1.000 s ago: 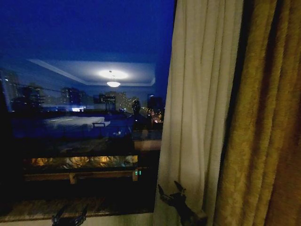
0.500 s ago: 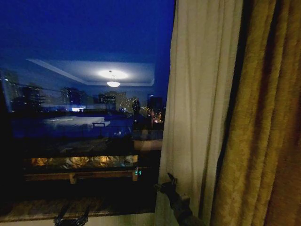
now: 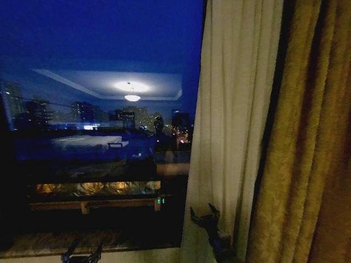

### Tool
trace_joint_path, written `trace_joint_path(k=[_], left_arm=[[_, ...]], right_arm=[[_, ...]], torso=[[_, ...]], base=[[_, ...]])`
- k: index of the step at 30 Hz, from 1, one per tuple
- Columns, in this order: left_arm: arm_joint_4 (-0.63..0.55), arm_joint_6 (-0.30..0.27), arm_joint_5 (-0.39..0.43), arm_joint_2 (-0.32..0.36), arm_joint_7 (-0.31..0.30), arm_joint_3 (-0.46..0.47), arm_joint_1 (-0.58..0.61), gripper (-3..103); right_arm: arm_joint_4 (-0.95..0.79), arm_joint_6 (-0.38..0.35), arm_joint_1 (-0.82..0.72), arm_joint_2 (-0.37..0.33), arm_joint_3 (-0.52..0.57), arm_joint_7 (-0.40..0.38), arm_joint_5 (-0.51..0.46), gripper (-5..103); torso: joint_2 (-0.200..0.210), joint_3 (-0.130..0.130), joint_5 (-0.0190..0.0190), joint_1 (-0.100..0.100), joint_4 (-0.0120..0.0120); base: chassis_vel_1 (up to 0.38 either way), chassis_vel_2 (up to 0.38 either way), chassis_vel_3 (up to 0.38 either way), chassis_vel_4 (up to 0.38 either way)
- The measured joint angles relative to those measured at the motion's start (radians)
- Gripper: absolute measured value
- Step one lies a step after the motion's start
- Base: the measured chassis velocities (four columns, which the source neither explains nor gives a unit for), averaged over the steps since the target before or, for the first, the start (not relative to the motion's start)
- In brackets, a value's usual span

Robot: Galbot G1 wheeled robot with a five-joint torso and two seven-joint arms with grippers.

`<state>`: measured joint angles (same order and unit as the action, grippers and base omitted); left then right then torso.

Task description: Open the curtains by pulling them apart, changing their state from closed to fully open.

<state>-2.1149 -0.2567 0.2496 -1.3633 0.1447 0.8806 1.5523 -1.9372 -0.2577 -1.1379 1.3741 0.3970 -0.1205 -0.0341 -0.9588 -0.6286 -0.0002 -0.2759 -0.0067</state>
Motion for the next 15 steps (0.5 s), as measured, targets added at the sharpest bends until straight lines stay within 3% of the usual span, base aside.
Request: trace_joint_path(k=[15], left_arm=[[0.010, 0.003, 0.004, 0.000, -0.001, 0.005, -0.006, 100]], right_arm=[[-0.012, 0.010, -0.073, 0.000, 0.103, -0.048, 0.020, 100]], torso=[[0.000, 0.000, 0.0000, 0.000, 0.0002]], base=[[0.000, 0.000, 0.000, 0.000]])
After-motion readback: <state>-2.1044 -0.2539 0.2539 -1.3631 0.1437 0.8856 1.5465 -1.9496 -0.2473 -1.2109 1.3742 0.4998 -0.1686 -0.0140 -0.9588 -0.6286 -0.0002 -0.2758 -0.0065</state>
